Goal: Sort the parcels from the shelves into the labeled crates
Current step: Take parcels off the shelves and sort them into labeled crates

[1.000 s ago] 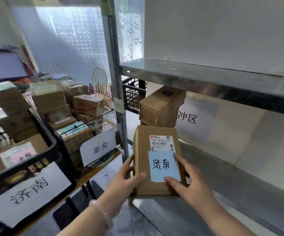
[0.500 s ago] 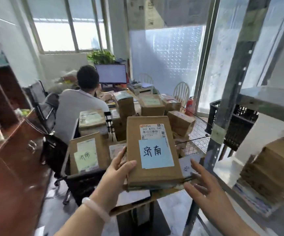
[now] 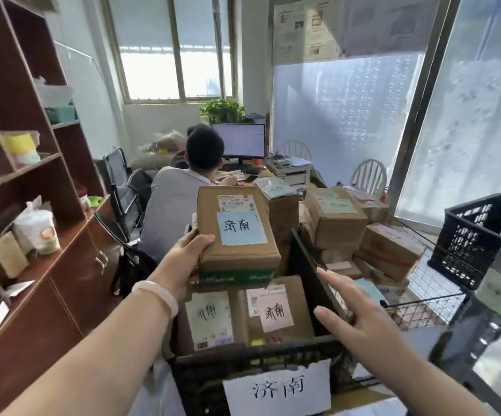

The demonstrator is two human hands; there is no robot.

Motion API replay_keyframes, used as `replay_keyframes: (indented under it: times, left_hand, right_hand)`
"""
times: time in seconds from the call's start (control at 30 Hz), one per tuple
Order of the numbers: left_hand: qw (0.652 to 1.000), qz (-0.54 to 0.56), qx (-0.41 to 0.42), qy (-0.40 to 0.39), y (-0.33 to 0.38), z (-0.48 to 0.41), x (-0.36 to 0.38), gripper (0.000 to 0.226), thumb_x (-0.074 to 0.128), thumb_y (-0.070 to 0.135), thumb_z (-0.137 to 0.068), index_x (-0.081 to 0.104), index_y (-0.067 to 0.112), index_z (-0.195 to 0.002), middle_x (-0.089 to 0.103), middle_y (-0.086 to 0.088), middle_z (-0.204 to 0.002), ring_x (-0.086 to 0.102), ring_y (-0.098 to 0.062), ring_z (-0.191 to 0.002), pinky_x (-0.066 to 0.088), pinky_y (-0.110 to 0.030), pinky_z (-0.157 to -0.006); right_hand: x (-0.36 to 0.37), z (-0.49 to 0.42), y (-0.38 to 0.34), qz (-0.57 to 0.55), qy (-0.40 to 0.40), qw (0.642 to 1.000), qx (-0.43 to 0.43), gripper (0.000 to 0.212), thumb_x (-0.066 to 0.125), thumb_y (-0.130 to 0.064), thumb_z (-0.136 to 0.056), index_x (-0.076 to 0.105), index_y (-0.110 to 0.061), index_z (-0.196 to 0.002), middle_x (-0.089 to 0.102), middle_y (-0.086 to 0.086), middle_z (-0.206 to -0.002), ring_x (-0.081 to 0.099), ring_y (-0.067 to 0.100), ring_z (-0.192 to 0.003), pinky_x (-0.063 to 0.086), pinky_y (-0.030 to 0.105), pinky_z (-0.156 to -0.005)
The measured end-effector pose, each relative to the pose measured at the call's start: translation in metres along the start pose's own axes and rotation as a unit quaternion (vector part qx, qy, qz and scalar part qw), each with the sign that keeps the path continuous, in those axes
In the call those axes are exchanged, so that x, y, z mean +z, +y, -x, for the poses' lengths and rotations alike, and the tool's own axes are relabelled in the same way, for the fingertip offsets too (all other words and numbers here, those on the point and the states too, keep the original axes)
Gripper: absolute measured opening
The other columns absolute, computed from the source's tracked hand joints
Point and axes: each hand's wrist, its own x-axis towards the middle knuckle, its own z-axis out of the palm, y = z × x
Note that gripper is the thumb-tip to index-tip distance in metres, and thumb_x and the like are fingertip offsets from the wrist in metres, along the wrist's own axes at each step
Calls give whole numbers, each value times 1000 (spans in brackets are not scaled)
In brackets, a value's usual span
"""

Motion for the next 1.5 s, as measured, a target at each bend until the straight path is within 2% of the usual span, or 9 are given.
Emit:
replay_keyframes:
  times: [0.23, 0.43, 0.67, 0.8, 0.9, 0.97, 1.17, 1.33, 1.5]
  left_hand:
    - [996, -61, -51, 27, 33, -83, -24, 30, 63, 53, -84, 67, 35, -108, 77, 0, -84, 75, -21, -73, 57, -36, -57]
    - [988, -95, -102, 65, 48, -136, -36, 42, 65, 59, -78, 65, 28, -105, 70, -10, -100, 66, -30, -98, 55, -51, -89]
    - [988, -144, -21, 59, 40, -167, -41, 28, 52, 40, -94, 63, 31, -118, 72, 3, -101, 68, -17, -88, 49, -31, -66]
    - [988, -143, -11, 56, 41, -175, -42, 26, 53, 39, -94, 61, 32, -118, 71, 4, -108, 66, -15, -92, 46, -30, -67]
    - [983, -163, 31, 73, 42, -175, -44, 56, 58, 42, -94, 39, 33, -146, 59, 7, -128, 58, -18, -107, 48, -32, -81]
    - [954, -268, 78, 107, 45, -174, -41, 68, 58, 47, -94, 28, 32, -153, 43, -2, -149, 47, -27, -128, 42, -40, -104]
    - [759, -540, 355, 77, 45, -128, 27, 69, 55, 53, -93, 26, 36, -153, 28, 1, -160, 27, -26, -146, 26, -50, -117]
    - [687, -574, 440, -68, 11, -68, 131, 72, 42, 69, -89, 16, 46, -152, 22, 8, -162, 19, -19, -149, 22, -52, -119]
    - [677, -531, 468, -200, -53, -4, 234, 72, 45, 67, -86, 19, 49, -151, 23, 13, -160, 14, -11, -147, 8, -37, -118]
  right_hand:
    - [21, -68, -22, 43, -15, 999, -7, 64, 39, -84, -71, 20, -76, -131, 19, -45, -141, 18, -13, -134, 24, 28, -112]
    - [40, -96, -22, 43, -9, 999, 19, 66, 39, -84, -70, 21, -74, -133, 21, -42, -145, 18, -13, -136, 24, 29, -113]
    - [51, -110, -14, 55, -9, 998, 41, 60, 39, -83, -72, 23, -74, -129, 20, -44, -141, 15, -26, -126, 24, 24, -109]
    - [50, -110, -12, 57, 6, 997, 45, 59, 35, -90, -70, 20, -80, -125, 18, -49, -138, 10, -32, -124, 23, 23, -108]
    - [42, -104, -9, 69, 31, 996, 48, 70, 33, -95, -66, 19, -76, -131, 22, -44, -143, 17, -20, -134, 28, 29, -112]
    - [34, -95, -6, 91, 42, 994, 51, 70, 34, -94, -67, 17, -75, -132, 20, -43, -145, 19, -15, -136, 28, 28, -111]
    - [4, -54, 7, 194, 92, 975, 63, 70, 32, -88, -73, 2, -74, -135, 3, -46, -143, 10, -12, -136, 19, 34, -113]
    - [-36, -2, 28, 256, 141, 952, 94, 68, 38, -79, -81, -10, -75, -129, 1, -37, -147, -1, -8, -141, 7, 30, -118]
    - [-76, 75, 57, 257, 176, 935, 167, 79, 51, -70, -81, -14, -78, -124, 5, -32, -151, -1, -4, -144, 8, 27, -119]
